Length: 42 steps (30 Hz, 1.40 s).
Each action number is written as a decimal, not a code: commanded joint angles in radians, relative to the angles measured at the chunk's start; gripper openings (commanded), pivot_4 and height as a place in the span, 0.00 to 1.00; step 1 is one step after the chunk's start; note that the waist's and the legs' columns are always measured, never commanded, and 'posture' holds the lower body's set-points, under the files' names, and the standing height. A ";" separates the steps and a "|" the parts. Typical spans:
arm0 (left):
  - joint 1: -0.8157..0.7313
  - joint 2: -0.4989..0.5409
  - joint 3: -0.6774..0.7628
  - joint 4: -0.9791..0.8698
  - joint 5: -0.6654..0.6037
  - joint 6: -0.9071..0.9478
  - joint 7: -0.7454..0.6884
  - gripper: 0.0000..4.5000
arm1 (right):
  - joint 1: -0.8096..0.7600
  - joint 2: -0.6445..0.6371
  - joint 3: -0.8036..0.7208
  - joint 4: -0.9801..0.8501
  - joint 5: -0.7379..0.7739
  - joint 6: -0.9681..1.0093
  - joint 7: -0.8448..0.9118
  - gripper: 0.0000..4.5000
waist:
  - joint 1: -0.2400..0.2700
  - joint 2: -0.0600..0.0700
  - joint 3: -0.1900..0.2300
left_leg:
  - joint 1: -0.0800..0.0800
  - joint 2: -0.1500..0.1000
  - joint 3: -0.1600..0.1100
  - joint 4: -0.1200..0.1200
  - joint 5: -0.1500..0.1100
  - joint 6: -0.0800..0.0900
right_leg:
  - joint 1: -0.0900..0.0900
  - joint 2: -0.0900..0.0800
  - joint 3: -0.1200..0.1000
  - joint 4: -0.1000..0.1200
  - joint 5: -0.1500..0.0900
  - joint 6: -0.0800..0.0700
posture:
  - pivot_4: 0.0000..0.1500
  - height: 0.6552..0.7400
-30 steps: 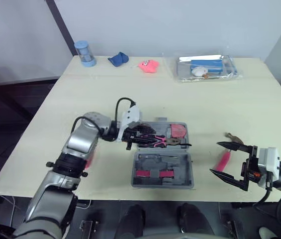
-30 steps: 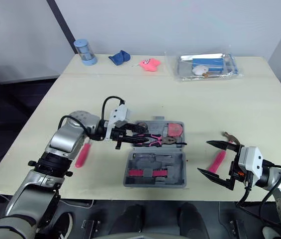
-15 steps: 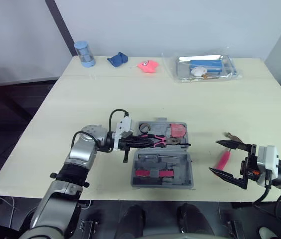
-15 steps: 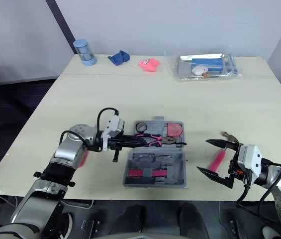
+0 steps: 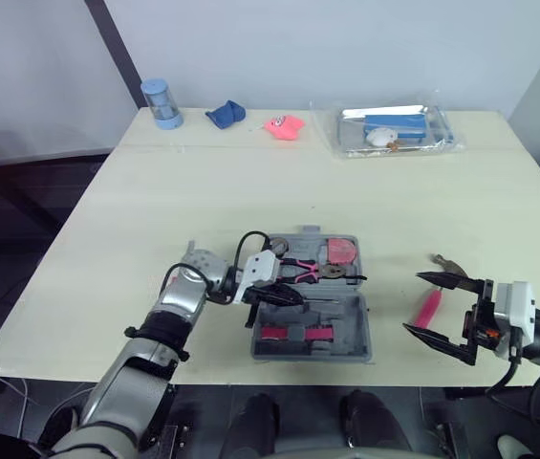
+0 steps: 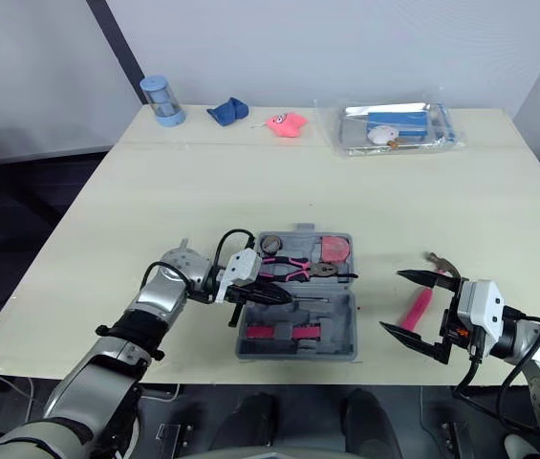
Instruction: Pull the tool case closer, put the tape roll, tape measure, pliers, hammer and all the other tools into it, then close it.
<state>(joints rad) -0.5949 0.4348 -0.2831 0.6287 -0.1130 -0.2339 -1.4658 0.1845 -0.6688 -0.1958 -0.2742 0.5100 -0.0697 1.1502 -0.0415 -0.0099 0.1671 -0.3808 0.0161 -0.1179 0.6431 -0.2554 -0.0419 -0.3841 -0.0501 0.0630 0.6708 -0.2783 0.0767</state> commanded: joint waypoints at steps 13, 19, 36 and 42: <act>0.002 -0.013 -0.026 0.077 0.094 -0.087 0.057 0.03 | 0.015 -0.013 -0.029 -0.034 0.013 -0.015 -0.002 1.00 | 0.000 0.000 0.000 | 0.000 0.000 0.000 0.000 0.000 0.000 | 0.000 0.000 0.000 0.000 0.000 0.000 | 1.00 1.00; -0.003 -0.011 -0.039 0.124 0.129 -0.082 0.099 0.03 | 0.008 -0.013 -0.025 -0.030 0.012 -0.014 -0.001 1.00 | 0.000 0.000 0.000 | 0.002 0.000 0.000 0.000 0.000 0.000 | 0.003 0.000 0.000 0.000 0.000 0.000 | 1.00 1.00; 0.015 0.009 0.021 0.011 0.048 0.024 0.125 0.03 | -0.004 -0.025 -0.037 0.003 0.014 -0.014 0.005 1.00 | -0.001 0.001 -0.002 | 0.005 0.000 0.000 0.000 0.000 0.000 | 0.006 0.000 0.000 0.000 0.000 0.000 | 1.00 1.00; 0.083 0.057 0.145 -0.214 -0.110 0.192 0.137 0.03 | 0.010 -0.015 -0.058 0.019 0.023 -0.011 -0.006 1.00 | 0.000 0.001 -0.001 | 0.004 0.000 -0.002 0.000 0.000 0.000 | 0.005 0.000 -0.001 0.000 0.000 0.000 | 1.00 1.00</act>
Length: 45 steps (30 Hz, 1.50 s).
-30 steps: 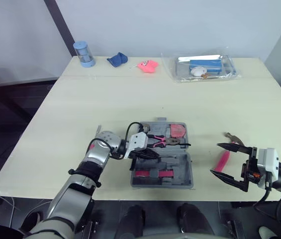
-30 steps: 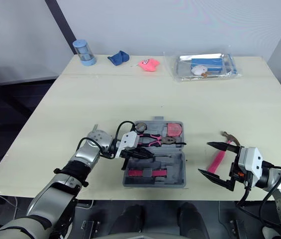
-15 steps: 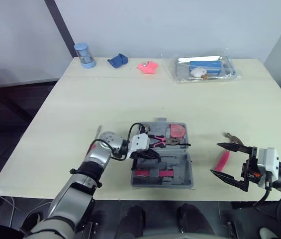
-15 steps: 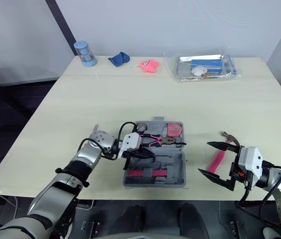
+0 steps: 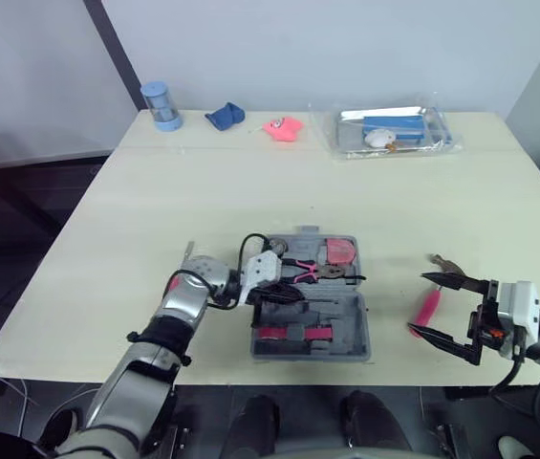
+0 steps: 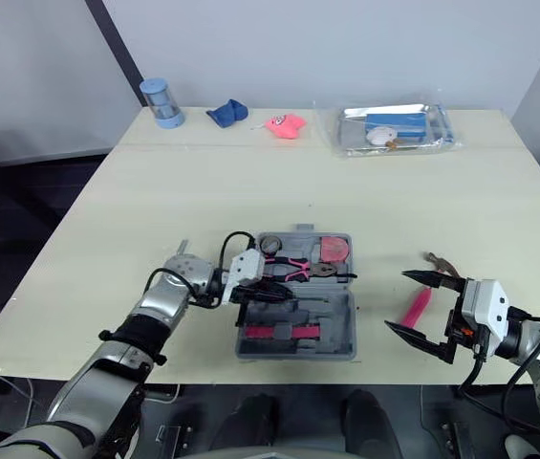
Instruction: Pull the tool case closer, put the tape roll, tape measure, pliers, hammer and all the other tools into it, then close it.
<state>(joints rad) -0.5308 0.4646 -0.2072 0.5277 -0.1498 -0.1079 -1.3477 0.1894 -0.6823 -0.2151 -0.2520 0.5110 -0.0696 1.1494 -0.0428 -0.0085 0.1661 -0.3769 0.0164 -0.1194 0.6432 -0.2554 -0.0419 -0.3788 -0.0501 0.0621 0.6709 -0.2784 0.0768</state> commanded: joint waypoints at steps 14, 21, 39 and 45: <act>0.361 0.218 0.477 -0.344 -0.270 0.278 0.236 0.22 | 0.112 0.062 -0.183 0.132 0.023 -0.002 -0.141 1.00 | 0.002 0.000 0.000 | 0.000 0.000 0.000 -0.002 0.000 0.000 | 0.000 0.000 0.000 -0.002 0.000 0.000 | 1.00 1.00; 0.642 0.217 0.705 -0.358 -0.309 0.256 0.344 0.89 | 0.203 0.108 -0.273 0.230 -0.006 -0.034 -0.222 1.00 | 0.003 0.001 0.000 | 0.000 0.001 0.000 -0.004 0.000 0.000 | 0.000 -0.001 0.000 -0.005 0.000 0.000 | 1.00 1.00; 0.883 0.152 0.829 -0.379 -0.325 0.232 0.461 0.99 | 0.267 0.138 -0.385 0.365 0.015 -0.066 -0.230 1.00 | 0.001 0.000 -0.001 | 0.001 0.001 0.003 -0.006 0.000 0.000 | 0.000 -0.001 0.001 -0.008 0.000 -0.001 | 1.00 1.00; 0.827 0.176 0.798 -0.449 -0.349 0.250 0.441 0.99 | 0.261 0.139 -0.354 0.296 -0.013 -0.060 -0.266 1.00 | 0.002 0.000 -0.001 | 0.001 0.001 0.003 -0.006 0.000 0.000 | 0.000 -0.001 0.002 -0.008 0.000 -0.001 | 1.00 1.00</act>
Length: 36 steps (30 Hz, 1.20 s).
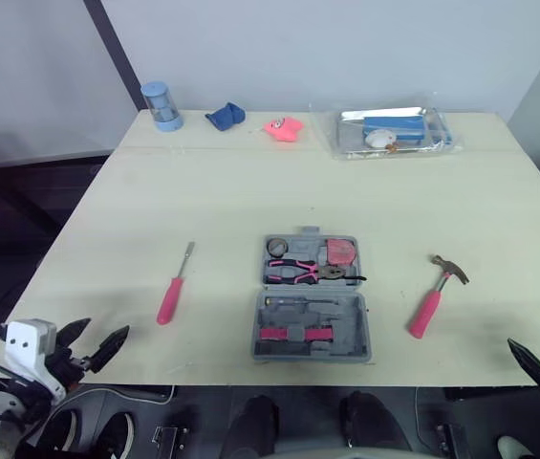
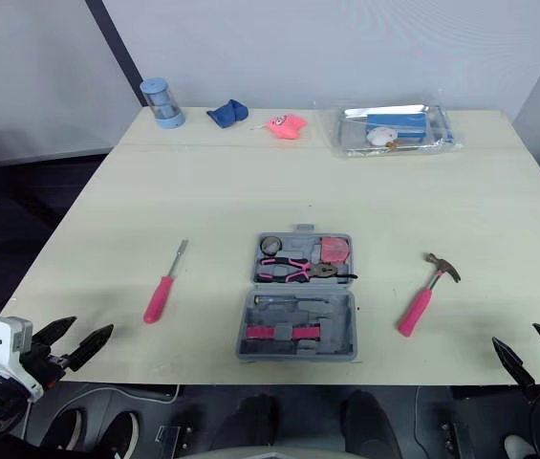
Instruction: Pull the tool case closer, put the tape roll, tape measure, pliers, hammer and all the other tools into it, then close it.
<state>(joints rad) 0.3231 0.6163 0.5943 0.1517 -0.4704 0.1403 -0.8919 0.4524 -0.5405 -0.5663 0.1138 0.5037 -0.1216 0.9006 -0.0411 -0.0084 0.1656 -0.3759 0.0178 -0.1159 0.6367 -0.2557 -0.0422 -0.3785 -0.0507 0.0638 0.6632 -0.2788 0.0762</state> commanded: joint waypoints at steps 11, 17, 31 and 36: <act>-0.133 0.073 -0.128 -0.237 -0.073 0.051 -0.118 0.99 | -0.038 -0.042 0.095 -0.246 -0.032 0.122 -0.058 1.00 | 0.000 0.000 0.000 | 0.000 0.000 0.000 0.000 0.000 0.000 | 0.000 0.000 0.000 0.000 0.000 0.000 | 1.00 1.00; -0.186 0.110 -0.213 -0.325 -0.090 0.082 -0.182 0.99 | -0.090 -0.143 0.169 -0.240 -0.083 0.154 0.013 1.00 | 0.001 0.000 0.000 | 0.000 0.000 0.001 0.000 0.000 0.000 | 0.000 0.000 0.001 0.000 0.000 0.000 | 1.00 1.00; -0.287 0.166 -0.316 -0.392 -0.144 0.090 -0.352 0.99 | -0.458 -0.307 0.366 0.006 -0.216 0.078 0.195 1.00 | 0.000 0.001 0.002 | -0.002 0.000 0.001 0.000 0.000 0.000 | 0.000 0.000 -0.001 -0.002 0.000 0.000 | 1.00 1.00; -0.277 0.169 -0.316 -0.448 -0.181 0.126 -0.345 0.99 | -0.489 -0.342 0.410 0.079 -0.276 -0.007 0.243 1.00 | 0.000 0.002 0.002 | -0.001 0.000 0.000 0.000 0.000 0.000 | 0.000 0.000 -0.001 -0.001 0.000 0.000 | 1.00 1.00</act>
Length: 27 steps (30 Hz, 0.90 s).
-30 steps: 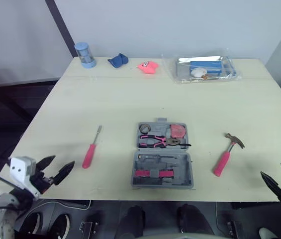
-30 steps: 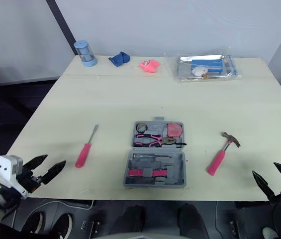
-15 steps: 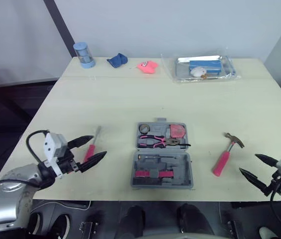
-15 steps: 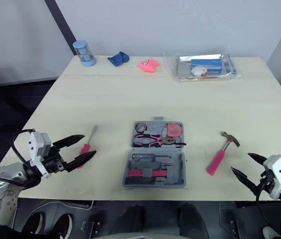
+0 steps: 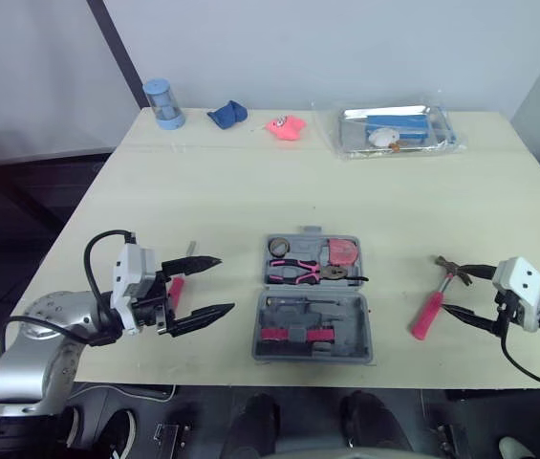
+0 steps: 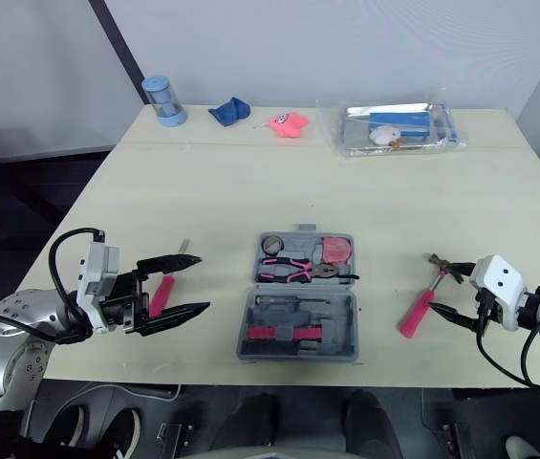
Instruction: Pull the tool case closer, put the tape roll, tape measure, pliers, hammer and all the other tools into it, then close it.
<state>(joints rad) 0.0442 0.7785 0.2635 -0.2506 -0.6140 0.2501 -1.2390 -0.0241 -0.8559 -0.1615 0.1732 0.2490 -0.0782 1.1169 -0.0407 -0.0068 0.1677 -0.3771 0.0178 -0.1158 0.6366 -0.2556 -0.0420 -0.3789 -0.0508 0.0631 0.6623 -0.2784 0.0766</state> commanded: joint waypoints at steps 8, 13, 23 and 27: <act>0.001 0.001 0.033 -0.021 -0.051 0.001 -0.017 0.99 | -0.101 -0.033 0.036 0.111 -0.038 -0.063 0.057 1.00 | -0.004 0.001 0.001 | 0.001 0.000 0.000 0.000 0.000 0.000 | 0.000 0.000 0.000 0.000 0.000 0.000 | 1.00 1.00; -0.001 0.000 0.042 -0.008 -0.063 0.001 -0.019 0.99 | -0.106 -0.034 0.038 0.101 -0.032 -0.021 0.064 1.00 | 0.000 0.001 0.001 | 0.000 0.000 0.000 0.000 0.000 0.000 | 0.000 0.000 0.000 0.000 0.000 0.000 | 1.00 1.00; -0.010 0.017 0.059 0.063 -0.058 -0.031 -0.072 0.99 | -0.097 -0.057 0.054 0.097 -0.084 -0.045 0.052 1.00 | -0.003 0.001 0.001 | 0.000 0.000 0.000 0.000 0.000 0.000 | 0.000 0.000 0.000 0.000 0.000 0.000 | 1.00 1.00; -0.011 0.020 0.063 0.068 -0.059 -0.031 -0.084 0.99 | -0.098 -0.058 0.055 0.088 -0.087 -0.038 0.054 1.00 | -0.002 0.001 0.001 | 0.000 0.000 0.000 0.000 0.000 0.000 | 0.000 0.000 0.000 0.000 0.000 0.000 | 1.00 1.00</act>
<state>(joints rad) 0.0361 0.7827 0.3033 -0.1767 -0.6622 0.2324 -1.3103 -0.1182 -0.8903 -0.0943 0.2884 0.1564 -0.1139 1.1699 -0.0425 -0.0053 0.1687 -0.3768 0.0178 -0.1157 0.6367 -0.2556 -0.0420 -0.3789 -0.0506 0.0633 0.6626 -0.2784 0.0765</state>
